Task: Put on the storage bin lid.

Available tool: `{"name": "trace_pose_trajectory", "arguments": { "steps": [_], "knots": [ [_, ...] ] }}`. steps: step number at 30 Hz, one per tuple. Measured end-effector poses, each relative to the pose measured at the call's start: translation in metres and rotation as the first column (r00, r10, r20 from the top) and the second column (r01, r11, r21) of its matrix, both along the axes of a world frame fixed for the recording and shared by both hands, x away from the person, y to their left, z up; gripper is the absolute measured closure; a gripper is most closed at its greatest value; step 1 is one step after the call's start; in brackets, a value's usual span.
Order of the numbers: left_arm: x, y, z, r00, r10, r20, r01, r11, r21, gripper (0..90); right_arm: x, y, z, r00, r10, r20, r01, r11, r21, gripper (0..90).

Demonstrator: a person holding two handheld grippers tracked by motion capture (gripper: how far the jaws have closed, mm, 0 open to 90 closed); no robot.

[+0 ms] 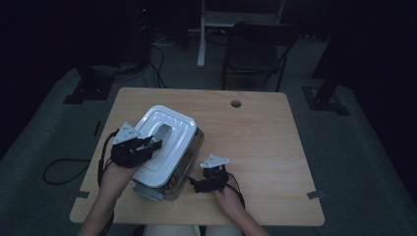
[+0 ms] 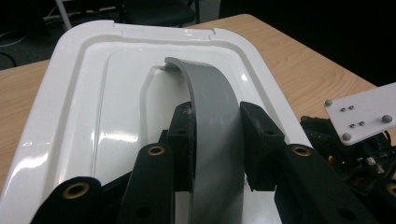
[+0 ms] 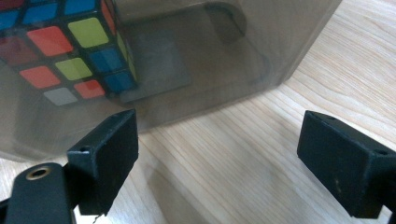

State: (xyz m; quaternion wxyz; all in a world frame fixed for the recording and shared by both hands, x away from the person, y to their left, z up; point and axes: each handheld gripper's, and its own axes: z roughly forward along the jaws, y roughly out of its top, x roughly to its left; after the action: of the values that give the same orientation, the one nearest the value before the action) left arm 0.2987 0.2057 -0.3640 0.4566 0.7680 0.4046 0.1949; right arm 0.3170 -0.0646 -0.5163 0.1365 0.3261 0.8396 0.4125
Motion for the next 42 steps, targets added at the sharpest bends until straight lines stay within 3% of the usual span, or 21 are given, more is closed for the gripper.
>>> {"name": "trace_pose_trajectory", "arguments": {
  "steps": [4, 11, 12, 14, 21, 28, 42],
  "knots": [
    [-0.002, 0.002, 0.0, 0.9999, 0.004, -0.009, -0.004, 0.9997, -0.023, 69.0, -0.003, -0.01, 0.002, 0.9997, -0.006, 0.025, 0.006, 1.0, -0.007, 12.4],
    [-0.003, -0.004, -0.008, 0.9996, -0.006, -0.029, 0.006, 0.9999, -0.01, 69.1, 0.002, -0.045, 0.005, 0.9947, -0.097, 0.033, 0.098, 0.995, -0.007, 12.5],
    [-0.002, -0.006, -0.011, 0.9993, -0.008, -0.038, 0.007, 1.0, -0.006, 69.0, 0.003, -0.061, 0.006, 0.9902, -0.136, 0.032, 0.136, 0.991, 0.005, 12.5],
    [-0.001, -0.008, -0.014, 0.9988, -0.005, -0.048, 0.004, 0.9999, -0.009, 69.0, 0.004, -0.074, 0.007, 0.9856, -0.166, 0.033, 0.166, 0.986, 0.005, 12.5],
    [0.003, -0.017, -0.023, 0.9965, -0.015, -0.082, 0.013, 0.9996, -0.025, 68.5, 0.007, -0.104, 0.011, 0.9674, -0.252, 0.026, 0.25, 0.967, 0.055, 12.5],
    [0.004, -0.022, -0.023, 0.9958, -0.014, -0.091, 0.01, 0.9989, -0.046, 68.4, 0.007, -0.109, 0.011, 0.9646, -0.262, 0.028, 0.261, 0.964, 0.045, 12.5],
    [0.001, -0.034, -0.028, 0.9949, 0.004, -0.101, -0.004, 1.0, -0.002, 65.4, 0.007, -0.11, 0.011, 0.9646, -0.262, 0.026, 0.261, 0.964, 0.052, 12.5]
  ]
}}
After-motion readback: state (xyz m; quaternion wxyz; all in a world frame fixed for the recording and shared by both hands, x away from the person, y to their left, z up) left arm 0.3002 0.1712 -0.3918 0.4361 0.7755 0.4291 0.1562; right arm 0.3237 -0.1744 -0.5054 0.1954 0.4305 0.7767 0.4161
